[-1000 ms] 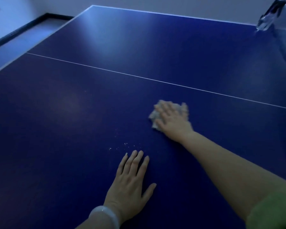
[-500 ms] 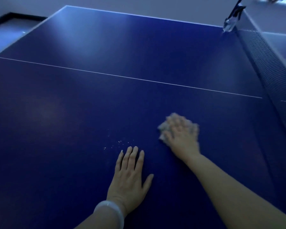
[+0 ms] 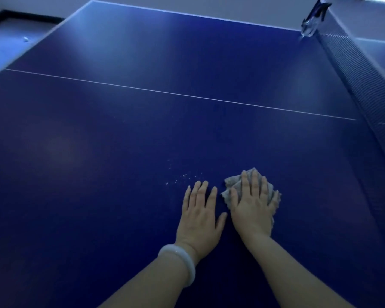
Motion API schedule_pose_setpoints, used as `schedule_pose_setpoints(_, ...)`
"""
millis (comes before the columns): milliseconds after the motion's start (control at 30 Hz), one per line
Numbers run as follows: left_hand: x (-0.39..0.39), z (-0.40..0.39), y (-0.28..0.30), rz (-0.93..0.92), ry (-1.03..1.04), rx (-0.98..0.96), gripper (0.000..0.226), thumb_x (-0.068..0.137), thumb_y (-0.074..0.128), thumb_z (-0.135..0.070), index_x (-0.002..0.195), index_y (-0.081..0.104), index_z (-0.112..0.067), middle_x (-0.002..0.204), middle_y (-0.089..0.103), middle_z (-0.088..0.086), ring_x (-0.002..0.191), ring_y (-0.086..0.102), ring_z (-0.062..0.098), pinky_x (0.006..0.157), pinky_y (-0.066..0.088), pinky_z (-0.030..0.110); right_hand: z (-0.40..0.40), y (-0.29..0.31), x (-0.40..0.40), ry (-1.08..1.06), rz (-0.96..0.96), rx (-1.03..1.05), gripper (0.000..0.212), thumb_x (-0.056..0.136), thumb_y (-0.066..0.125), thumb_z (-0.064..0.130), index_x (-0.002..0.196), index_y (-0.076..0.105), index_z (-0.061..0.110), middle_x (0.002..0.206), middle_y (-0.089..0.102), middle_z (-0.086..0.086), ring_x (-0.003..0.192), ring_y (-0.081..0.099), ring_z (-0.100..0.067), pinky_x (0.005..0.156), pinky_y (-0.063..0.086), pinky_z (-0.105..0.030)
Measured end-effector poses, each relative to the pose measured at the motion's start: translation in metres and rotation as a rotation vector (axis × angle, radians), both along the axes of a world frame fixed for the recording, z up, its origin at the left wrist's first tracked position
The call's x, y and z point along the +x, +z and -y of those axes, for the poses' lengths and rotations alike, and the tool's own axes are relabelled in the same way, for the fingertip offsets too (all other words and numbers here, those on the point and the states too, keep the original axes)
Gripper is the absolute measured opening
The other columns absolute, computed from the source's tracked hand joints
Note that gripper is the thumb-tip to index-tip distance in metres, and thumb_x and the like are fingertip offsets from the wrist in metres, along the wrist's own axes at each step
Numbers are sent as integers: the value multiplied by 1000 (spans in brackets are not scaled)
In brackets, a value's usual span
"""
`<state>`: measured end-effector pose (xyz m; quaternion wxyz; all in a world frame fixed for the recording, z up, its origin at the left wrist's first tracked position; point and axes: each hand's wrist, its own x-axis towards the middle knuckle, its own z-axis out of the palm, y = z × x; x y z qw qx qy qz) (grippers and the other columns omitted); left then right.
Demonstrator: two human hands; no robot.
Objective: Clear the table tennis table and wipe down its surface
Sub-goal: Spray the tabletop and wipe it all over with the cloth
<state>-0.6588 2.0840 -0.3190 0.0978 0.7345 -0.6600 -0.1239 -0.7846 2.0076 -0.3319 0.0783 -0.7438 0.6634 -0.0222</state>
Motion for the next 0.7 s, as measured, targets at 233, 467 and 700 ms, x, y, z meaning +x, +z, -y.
schedule_pose_setpoints(233,88,-65,9,40,65,-50,77,93,16,-63,155,18,-19,160,8,4,149,-4,19,120,-6,37,-1,-4,-2,-8,12,-8,61,101,12,51,157,4,31,164,-9,7,151,-9,-15,120,-13,-49)
schedule_pose_setpoints(467,149,-102,1,161,207,82,84,89,1,-68,156,9,-18,163,2,7,150,-9,21,122,-5,43,-42,10,30,-209,32,31,64,99,4,51,157,5,26,165,-6,0,151,-7,-23,119,0,-59)
schedule_pose_setpoints(700,151,-103,-1,161,205,83,78,94,12,-63,156,14,-16,162,12,10,151,1,23,123,5,47,-83,0,103,506,-18,-49,61,100,15,52,156,15,25,165,5,0,152,2,-21,119,5,-59)
